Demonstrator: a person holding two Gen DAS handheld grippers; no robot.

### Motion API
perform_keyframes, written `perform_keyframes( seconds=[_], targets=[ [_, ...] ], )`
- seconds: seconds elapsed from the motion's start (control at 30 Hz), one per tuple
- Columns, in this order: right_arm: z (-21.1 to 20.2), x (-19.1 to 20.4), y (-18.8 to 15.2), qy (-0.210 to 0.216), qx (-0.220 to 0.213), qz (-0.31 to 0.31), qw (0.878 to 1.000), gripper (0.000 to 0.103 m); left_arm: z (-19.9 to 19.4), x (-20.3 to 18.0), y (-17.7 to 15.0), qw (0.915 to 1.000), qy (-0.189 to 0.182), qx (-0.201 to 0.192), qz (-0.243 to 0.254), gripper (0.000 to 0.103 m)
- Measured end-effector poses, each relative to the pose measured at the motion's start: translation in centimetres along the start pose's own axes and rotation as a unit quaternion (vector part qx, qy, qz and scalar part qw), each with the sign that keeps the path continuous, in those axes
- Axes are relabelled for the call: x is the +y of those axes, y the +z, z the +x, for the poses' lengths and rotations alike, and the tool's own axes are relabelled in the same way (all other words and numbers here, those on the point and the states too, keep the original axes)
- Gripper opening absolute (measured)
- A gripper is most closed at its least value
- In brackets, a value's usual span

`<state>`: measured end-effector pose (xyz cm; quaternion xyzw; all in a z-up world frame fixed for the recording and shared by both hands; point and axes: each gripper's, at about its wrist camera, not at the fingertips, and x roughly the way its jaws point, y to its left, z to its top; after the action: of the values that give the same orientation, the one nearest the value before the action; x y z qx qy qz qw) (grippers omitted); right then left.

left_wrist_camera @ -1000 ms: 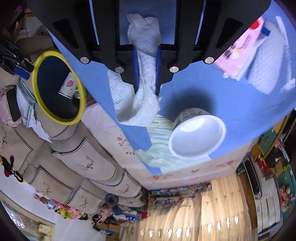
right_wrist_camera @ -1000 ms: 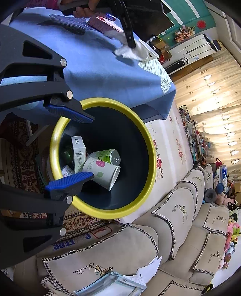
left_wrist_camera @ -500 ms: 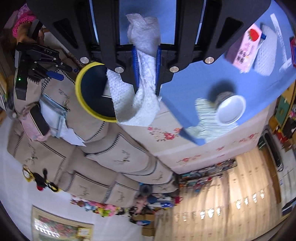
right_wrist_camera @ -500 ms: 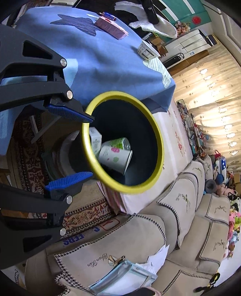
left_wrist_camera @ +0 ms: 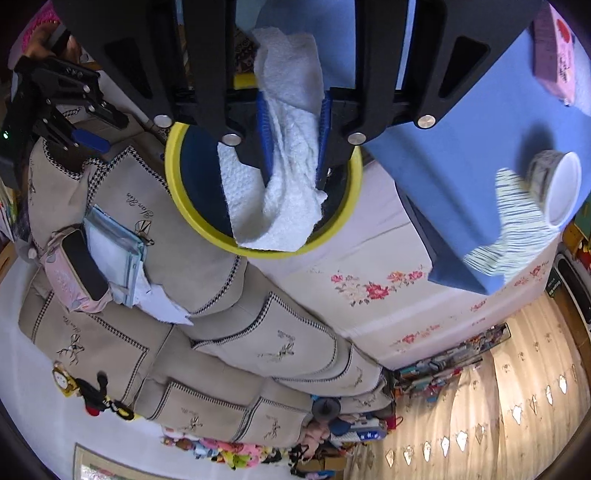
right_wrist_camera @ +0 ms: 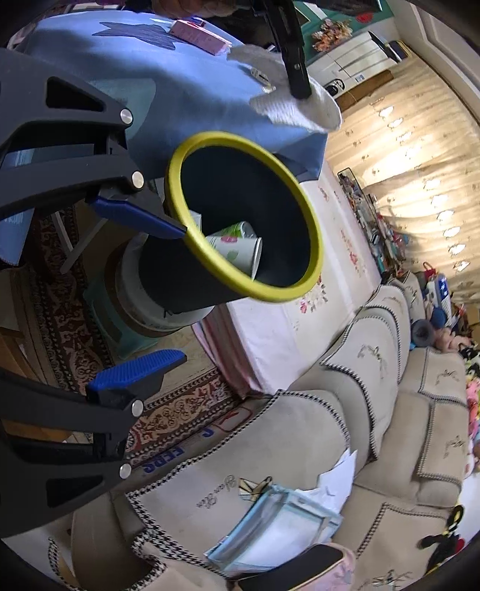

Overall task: Collect trash
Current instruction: 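Carry the tissue over the bin and open the left gripper, then grasp the white bowl by its rim with the right gripper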

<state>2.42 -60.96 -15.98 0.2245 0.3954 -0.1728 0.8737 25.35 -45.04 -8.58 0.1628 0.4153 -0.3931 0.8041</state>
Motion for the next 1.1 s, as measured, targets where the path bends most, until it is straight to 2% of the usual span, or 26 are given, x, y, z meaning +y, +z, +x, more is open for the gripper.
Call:
perform_keyframes(
  seconds=[0.13,0.23,0.33,0.4,0.53,0.67,0.83,0.93,0.97,1.0,1.1],
  targets=[
    [0.6,-1.0,-0.1,-0.002,0.006,0.011,1.0,0.065,2.6,0.0,0.7,0.9998,0.013,0.012,-0.006,0.056],
    [0.8,-1.4,-0.1,-0.003,0.007,0.018,1.0,0.065,3.4,0.4,1.3,0.9997,0.019,0.008,-0.01,0.06],
    [0.7,-1.3,-0.1,-0.003,0.009,0.02,1.0,0.065,2.5,1.3,1.6,0.9996,0.014,-0.006,-0.023,0.06],
    [0.6,-1.2,-0.1,-0.003,0.008,0.019,1.0,0.066,0.7,2.1,1.5,0.9989,0.015,-0.029,-0.033,0.062],
    [0.3,-0.5,-0.1,-0.001,0.004,0.013,1.0,0.068,-5.1,4.3,0.6,0.9933,0.034,-0.096,-0.056,0.074],
    [-0.1,1.3,0.1,0.007,0.002,-0.003,1.0,0.069,-11.9,7.9,-2.8,0.9821,0.059,-0.154,-0.091,0.08],
    [-0.5,5.0,0.6,0.022,-0.001,-0.038,0.999,0.069,-18.3,12.7,-7.8,0.9669,0.111,-0.192,-0.126,0.086],
    [-0.5,8.1,1.2,0.041,0.0,-0.062,0.997,0.069,-21.7,16.2,-11.6,0.9518,0.16,-0.211,-0.155,0.089],
    [-0.4,9.3,1.5,0.05,0.0,-0.07,0.996,0.069,-22.9,17.9,-13.2,0.9434,0.188,-0.218,-0.165,0.089],
    [-0.4,10.5,1.8,0.057,0.0,-0.078,0.995,0.069,-23.6,18.9,-14.3,0.9384,0.203,-0.221,-0.172,0.089],
    [-0.6,15.6,3.0,0.076,-0.01,-0.12,0.99,0.069,-25.6,23.3,-17.9,0.9164,0.253,-0.23,-0.209,0.09]
  ],
)
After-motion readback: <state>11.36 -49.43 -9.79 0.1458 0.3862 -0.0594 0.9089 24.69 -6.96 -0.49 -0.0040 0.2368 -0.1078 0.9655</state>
